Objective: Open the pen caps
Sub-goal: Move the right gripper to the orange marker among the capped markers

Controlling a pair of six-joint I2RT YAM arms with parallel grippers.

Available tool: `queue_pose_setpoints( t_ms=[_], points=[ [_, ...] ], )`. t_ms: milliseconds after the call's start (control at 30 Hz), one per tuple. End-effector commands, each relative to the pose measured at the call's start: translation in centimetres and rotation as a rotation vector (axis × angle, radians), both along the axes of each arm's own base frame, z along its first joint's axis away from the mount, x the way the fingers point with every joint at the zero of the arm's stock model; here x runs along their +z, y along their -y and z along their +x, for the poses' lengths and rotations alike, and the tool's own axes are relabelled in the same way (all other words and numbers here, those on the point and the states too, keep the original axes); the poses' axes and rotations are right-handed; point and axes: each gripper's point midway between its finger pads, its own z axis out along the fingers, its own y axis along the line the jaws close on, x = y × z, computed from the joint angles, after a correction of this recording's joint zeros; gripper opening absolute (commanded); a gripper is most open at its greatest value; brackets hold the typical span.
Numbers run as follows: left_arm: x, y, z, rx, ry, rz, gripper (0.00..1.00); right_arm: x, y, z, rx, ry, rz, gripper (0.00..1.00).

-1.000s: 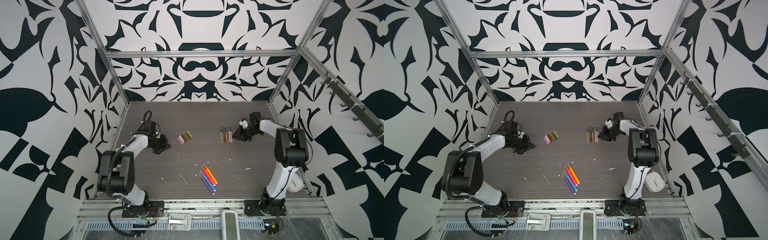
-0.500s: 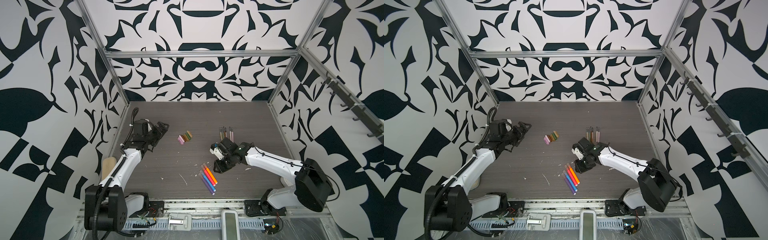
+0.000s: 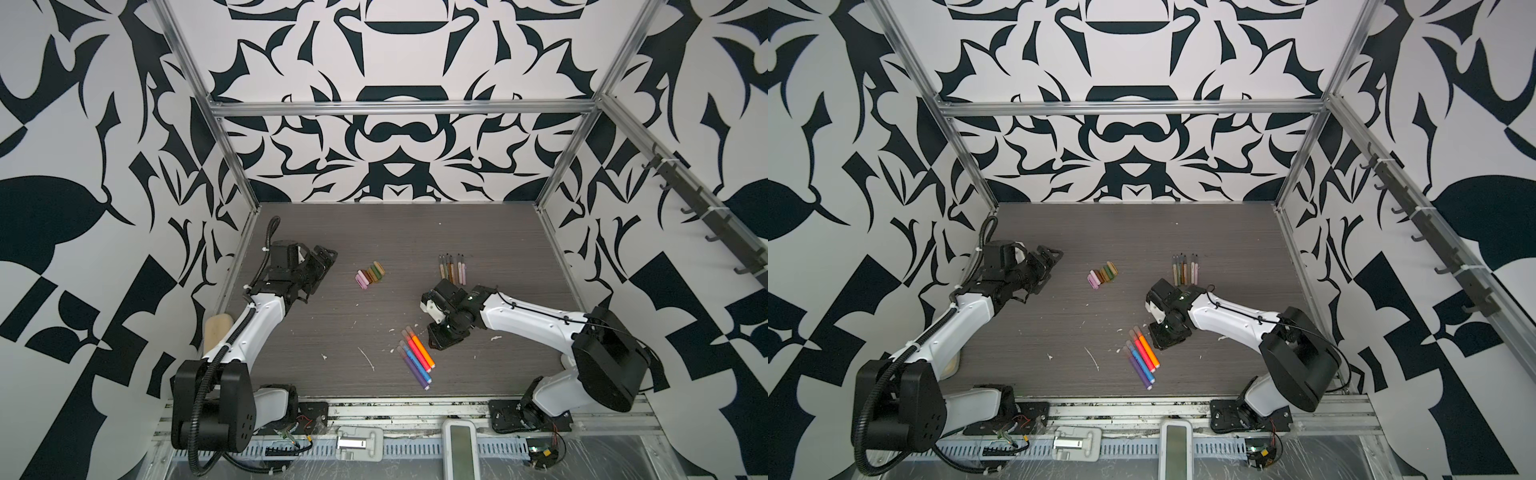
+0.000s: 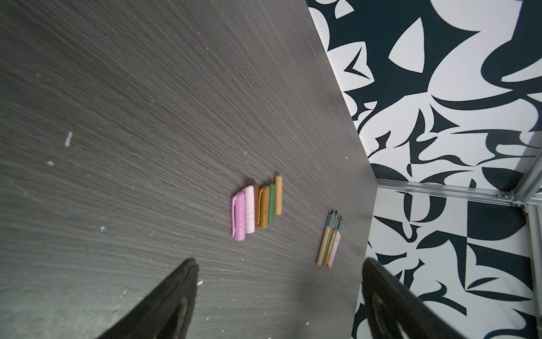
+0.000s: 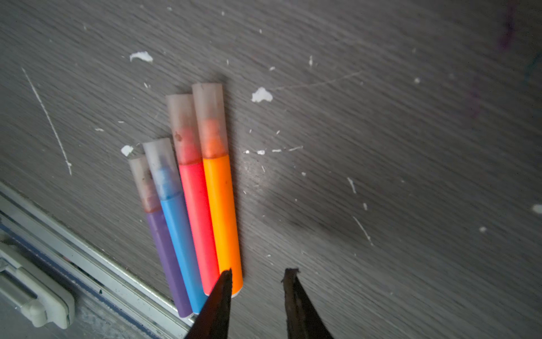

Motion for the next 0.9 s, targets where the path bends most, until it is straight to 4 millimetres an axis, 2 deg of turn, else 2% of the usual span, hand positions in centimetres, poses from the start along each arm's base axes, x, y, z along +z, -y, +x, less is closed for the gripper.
queue_pose_setpoints(
  t_ms=[0,333,500,633,767,867],
  points=[
    [-1.9,-0.2,-0.2,0.017,-0.093,-0.017,0.89,0.6,-0.6,-0.8,0.037,-0.001,0.032,0.32],
    [-3.6,-0.4,-0.7,0.026,-0.200,0.000,0.88,-1.5,-1.0,-2.6,0.100,0.028,-0.085,0.30],
    [-3.8,-0.8,-1.2,0.049,-0.224,-0.013,0.88,-2.7,0.4,-1.8,0.030,0.078,-0.231,0.25],
    [-3.9,-1.0,-1.5,0.058,-0.243,-0.030,0.88,-3.7,0.2,-1.6,0.009,0.088,-0.255,0.23],
    [-3.6,-1.5,-1.8,0.080,-0.277,-0.012,0.83,-4.9,0.0,-1.5,-0.003,0.087,-0.257,0.21],
    [-3.5,-1.6,-2.0,0.109,-0.291,-0.030,0.82,-5.4,-0.8,-1.2,0.009,0.085,-0.235,0.19]
  ],
)
